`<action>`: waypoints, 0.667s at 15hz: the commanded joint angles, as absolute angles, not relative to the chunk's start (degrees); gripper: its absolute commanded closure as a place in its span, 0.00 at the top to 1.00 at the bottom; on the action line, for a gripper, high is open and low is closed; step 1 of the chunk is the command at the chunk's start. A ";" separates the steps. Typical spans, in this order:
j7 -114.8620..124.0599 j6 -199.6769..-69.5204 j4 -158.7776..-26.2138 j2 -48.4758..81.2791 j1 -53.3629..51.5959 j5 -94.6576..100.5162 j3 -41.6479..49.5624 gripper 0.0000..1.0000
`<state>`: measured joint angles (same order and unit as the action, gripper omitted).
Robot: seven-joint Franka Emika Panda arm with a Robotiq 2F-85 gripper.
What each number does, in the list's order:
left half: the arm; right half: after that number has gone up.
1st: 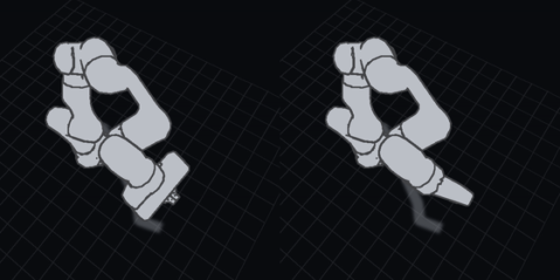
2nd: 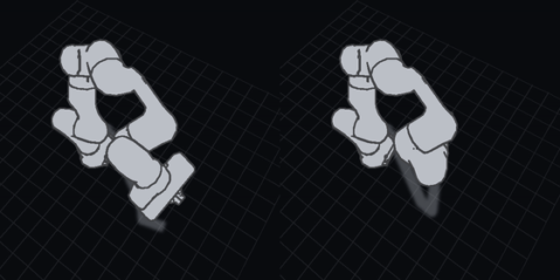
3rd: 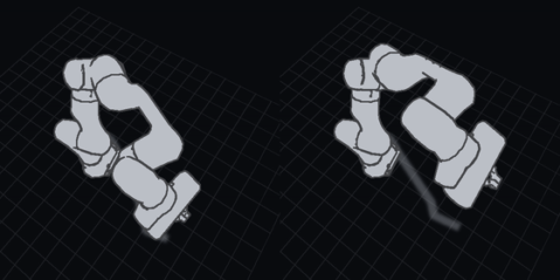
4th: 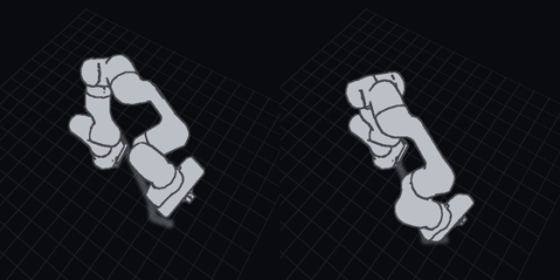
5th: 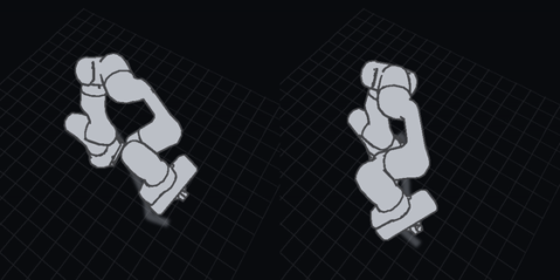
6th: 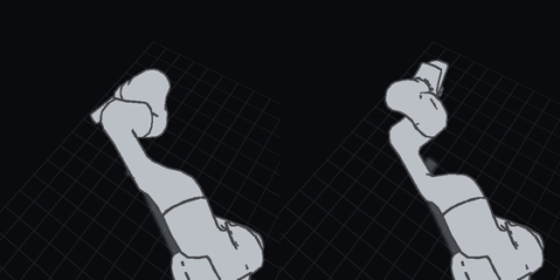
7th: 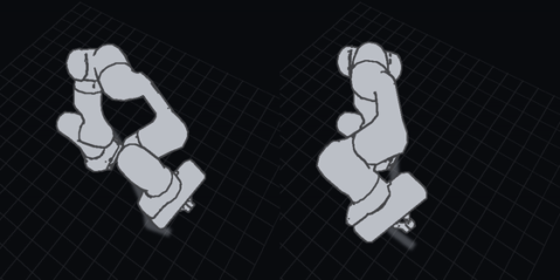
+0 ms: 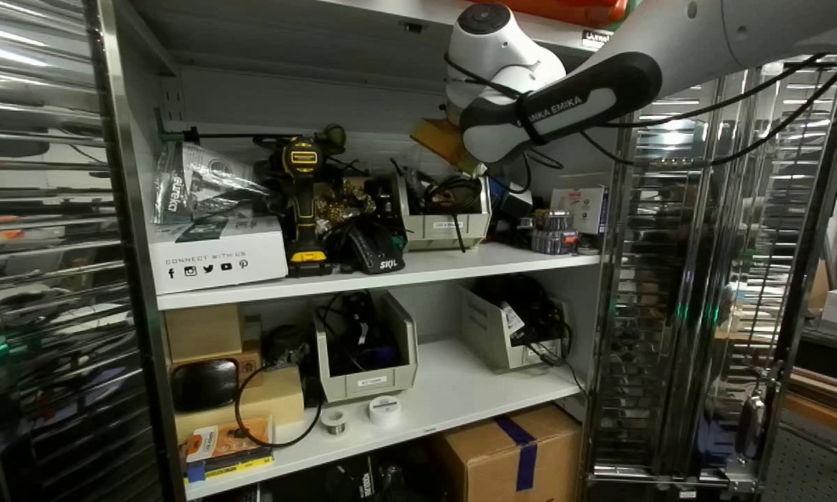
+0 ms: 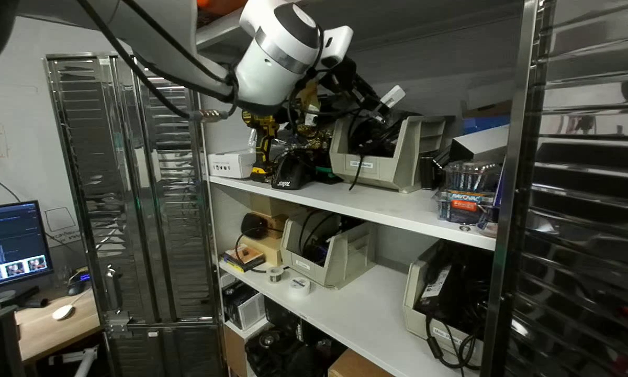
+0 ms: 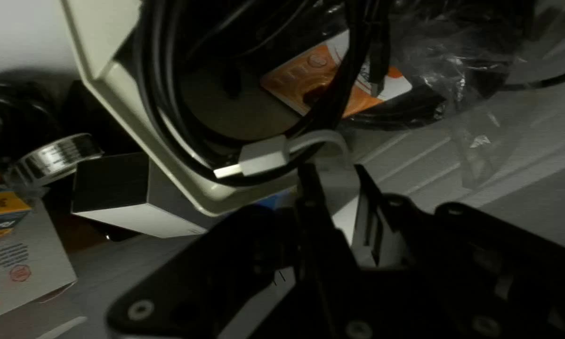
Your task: Put the white cable in the storage box
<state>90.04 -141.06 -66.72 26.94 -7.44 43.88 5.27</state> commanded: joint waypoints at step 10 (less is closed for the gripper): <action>74.22 -138.03 -52.75 37.22 -2.81 26.40 -4.31 0.46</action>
